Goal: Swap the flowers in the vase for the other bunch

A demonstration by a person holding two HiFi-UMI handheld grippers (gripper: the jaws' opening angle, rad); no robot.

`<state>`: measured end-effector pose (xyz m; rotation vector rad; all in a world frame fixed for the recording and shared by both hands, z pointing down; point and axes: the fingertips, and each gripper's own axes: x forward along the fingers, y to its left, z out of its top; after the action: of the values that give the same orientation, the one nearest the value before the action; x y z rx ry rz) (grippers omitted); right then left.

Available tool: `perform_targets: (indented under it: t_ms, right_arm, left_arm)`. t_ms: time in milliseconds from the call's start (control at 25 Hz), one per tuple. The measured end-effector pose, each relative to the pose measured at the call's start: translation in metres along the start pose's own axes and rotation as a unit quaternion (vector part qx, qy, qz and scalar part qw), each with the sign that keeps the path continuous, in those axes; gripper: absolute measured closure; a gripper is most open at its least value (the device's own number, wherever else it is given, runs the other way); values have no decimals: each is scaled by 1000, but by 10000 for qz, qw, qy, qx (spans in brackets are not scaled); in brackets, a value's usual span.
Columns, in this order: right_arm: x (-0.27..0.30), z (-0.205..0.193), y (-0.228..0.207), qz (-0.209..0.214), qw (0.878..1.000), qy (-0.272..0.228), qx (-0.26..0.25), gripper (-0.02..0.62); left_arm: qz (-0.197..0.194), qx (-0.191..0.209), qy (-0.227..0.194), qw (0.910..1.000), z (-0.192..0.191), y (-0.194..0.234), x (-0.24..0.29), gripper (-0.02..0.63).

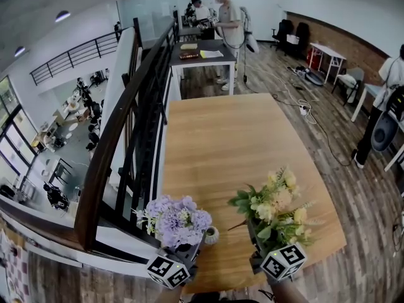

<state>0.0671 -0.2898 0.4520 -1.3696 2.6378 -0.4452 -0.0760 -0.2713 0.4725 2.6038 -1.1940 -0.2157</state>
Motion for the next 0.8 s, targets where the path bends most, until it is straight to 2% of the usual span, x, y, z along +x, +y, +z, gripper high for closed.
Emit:
perform_targets:
  t_ms: [800]
  right_arm:
    - [1,-7,-3,-119,9999,-4,62,541]
  left_arm:
    - [-41,-54,61,10000,-9,7,3,551]
